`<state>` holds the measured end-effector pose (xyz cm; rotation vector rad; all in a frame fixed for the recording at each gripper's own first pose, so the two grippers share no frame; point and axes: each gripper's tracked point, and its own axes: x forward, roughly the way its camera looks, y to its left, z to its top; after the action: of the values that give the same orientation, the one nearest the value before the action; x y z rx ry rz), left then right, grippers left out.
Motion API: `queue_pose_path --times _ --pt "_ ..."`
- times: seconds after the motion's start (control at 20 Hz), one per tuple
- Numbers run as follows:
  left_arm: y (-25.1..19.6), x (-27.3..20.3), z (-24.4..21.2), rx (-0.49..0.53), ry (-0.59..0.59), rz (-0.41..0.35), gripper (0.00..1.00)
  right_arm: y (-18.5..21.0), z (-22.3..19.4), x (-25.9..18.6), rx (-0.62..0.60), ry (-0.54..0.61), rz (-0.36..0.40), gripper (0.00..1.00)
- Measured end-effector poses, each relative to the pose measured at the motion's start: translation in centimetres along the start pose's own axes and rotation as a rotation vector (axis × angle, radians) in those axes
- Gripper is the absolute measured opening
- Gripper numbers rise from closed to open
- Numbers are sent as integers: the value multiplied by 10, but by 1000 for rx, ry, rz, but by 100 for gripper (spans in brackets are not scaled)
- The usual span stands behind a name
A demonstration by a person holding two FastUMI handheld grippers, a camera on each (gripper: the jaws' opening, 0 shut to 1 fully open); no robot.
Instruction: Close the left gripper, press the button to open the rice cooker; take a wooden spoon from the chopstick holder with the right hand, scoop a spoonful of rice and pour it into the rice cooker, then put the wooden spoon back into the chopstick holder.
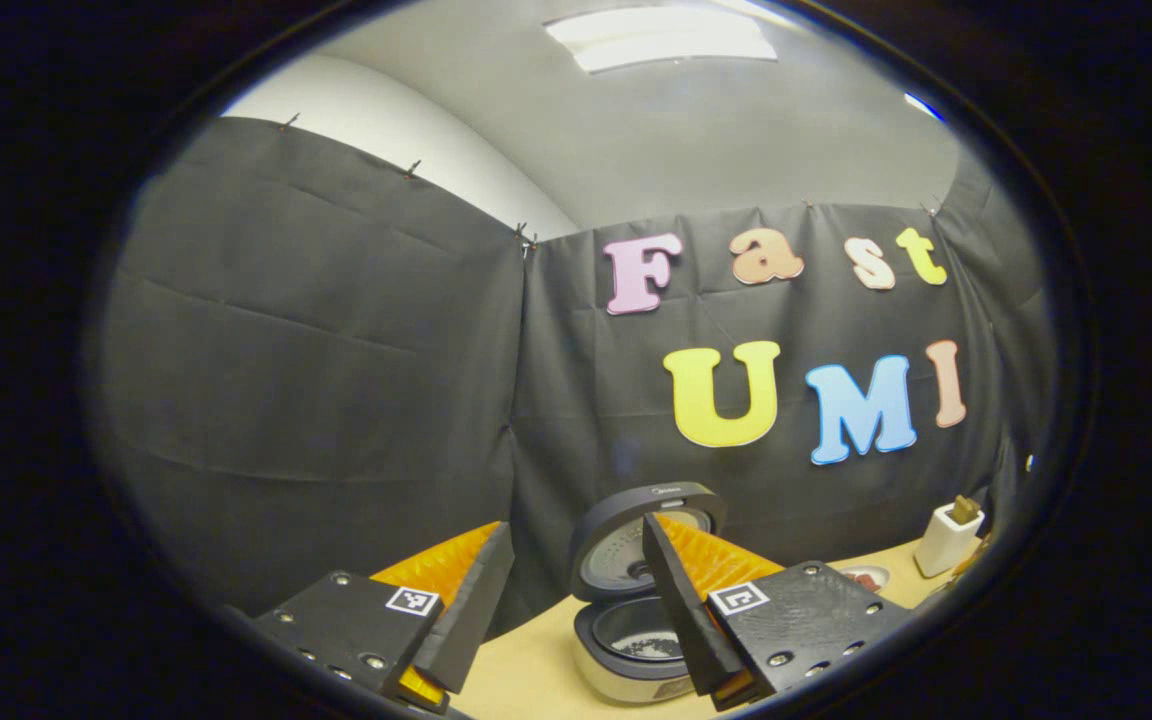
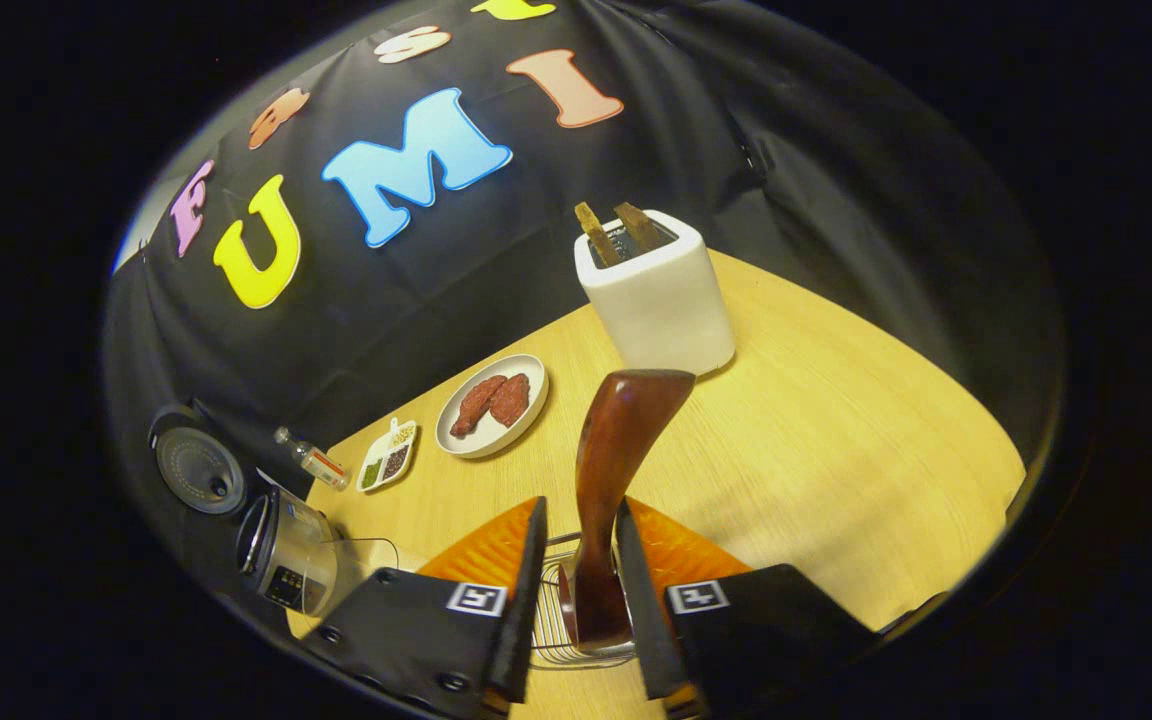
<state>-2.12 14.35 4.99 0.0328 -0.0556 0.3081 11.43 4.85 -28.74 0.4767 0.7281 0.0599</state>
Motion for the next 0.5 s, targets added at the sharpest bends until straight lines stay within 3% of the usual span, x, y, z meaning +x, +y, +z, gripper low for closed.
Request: queue_pose_path --times 0.1,0.15,0.25,0.3,0.5 --pt "0 2 0 0 3 1 82 -6 1 3 36 1 -8 10" --pt "0 3 -2 -1 3 1 82 -8 2 2 39 3 -4 21" --pt "0 5 -2 -4 2 -4 82 -12 0 -4 21 -16 -27 20" --pt "-1 7 -2 -6 2 -6 82 -11 0 -3 9 -22 -33 5" --pt "-8 13 -4 -6 7 -20 82 8 10 -23 -71 -51 -33 8"
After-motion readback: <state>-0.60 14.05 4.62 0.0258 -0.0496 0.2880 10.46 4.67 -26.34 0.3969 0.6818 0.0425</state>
